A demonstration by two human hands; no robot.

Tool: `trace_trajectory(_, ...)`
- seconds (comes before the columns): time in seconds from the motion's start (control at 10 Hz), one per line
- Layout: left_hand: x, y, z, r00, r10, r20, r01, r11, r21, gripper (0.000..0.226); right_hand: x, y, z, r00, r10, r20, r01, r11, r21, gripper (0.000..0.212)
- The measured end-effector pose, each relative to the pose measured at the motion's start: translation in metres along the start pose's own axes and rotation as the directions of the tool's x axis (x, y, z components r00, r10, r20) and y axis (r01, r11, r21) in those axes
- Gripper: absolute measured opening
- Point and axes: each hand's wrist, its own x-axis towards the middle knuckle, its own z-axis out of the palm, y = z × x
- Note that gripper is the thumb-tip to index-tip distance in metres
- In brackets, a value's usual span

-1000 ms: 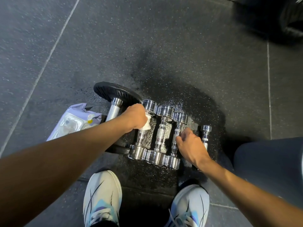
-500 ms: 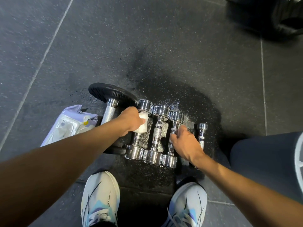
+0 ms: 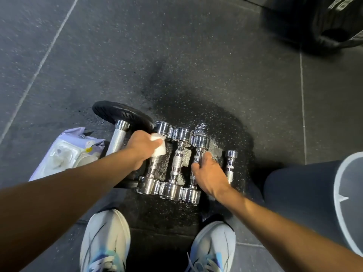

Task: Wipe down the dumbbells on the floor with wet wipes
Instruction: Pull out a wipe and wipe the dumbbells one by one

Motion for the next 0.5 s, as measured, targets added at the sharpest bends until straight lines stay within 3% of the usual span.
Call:
trace_trajectory(0.1, -0.003, 0.007, -0.008, 0.984, 0.066, 0.163, -0.121, 0.925, 0.360, 0.033, 0.003, 0.006, 0.002, 0.998, 0.057, 0.013, -0.057, 0.998, -0.027, 0.022)
trace_trajectory(0.2, -0.013, 0.016, -0.012, 0.959, 0.020, 0.282, -0.191, 0.781, 0.595, 0.039, 0.004, 0.003, 0.001, 1.000, 0.024, -0.008, -0.024, 0.998, -0.052, 0.026)
trace_trajectory(0.3, -0.021, 0.011, -0.008, 0.938, -0.037, 0.344, -0.241, 0.641, 0.728, 0.040, 0.005, 0.003, 0.002, 0.999, -0.030, -0.018, 0.028, 0.992, -0.125, 0.022)
trace_trajectory(0.4, -0.027, 0.011, -0.010, 0.933, -0.008, 0.361, -0.281, 0.612, 0.739, 0.037, 0.001, 0.000, -0.005, 0.999, 0.048, 0.023, -0.046, 0.994, -0.100, 0.022)
trace_trajectory(0.5, -0.033, 0.012, -0.010, 0.936, 0.067, 0.345, -0.319, 0.573, 0.755, 0.033, -0.006, -0.002, -0.004, 0.972, 0.032, 0.232, 0.053, 0.934, -0.352, 0.018)
